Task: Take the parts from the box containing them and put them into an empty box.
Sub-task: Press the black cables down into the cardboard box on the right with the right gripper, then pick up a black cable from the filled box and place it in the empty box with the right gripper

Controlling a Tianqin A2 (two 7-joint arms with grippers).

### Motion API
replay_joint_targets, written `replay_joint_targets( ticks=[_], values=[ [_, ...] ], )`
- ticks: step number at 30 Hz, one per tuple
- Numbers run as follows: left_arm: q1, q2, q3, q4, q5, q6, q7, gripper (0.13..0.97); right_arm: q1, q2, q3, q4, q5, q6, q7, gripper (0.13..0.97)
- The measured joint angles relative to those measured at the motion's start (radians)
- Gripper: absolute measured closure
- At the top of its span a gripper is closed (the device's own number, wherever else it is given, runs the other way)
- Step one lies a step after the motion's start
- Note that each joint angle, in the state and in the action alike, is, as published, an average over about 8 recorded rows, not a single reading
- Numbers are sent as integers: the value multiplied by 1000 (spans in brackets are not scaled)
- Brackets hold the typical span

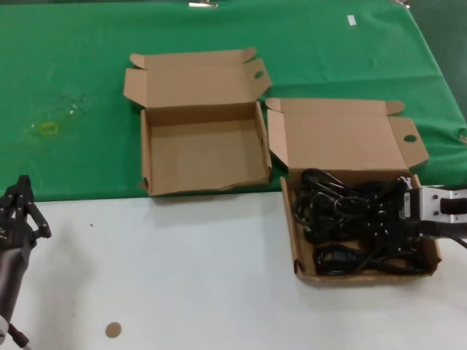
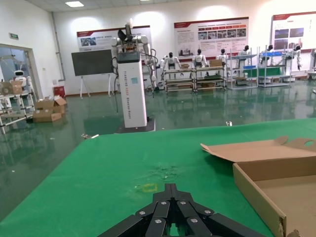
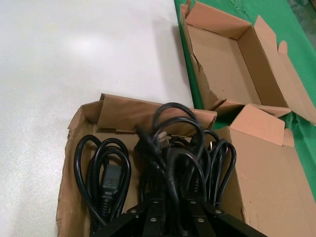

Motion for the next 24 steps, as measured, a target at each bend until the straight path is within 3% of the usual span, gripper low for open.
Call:
replay_joint_targets(
  ticks=[4,13,24],
  values=[
    [0,0,0,0,0,0,0,953,-5,3,11,12,-5,-7,3,896],
    [0,0,0,0,0,0,0,953,26,4,33,45,-23,-31,19,916],
    [0,0,0,0,0,0,0,953,196,-74,20,58,-101,-86,98,928]
  ],
)
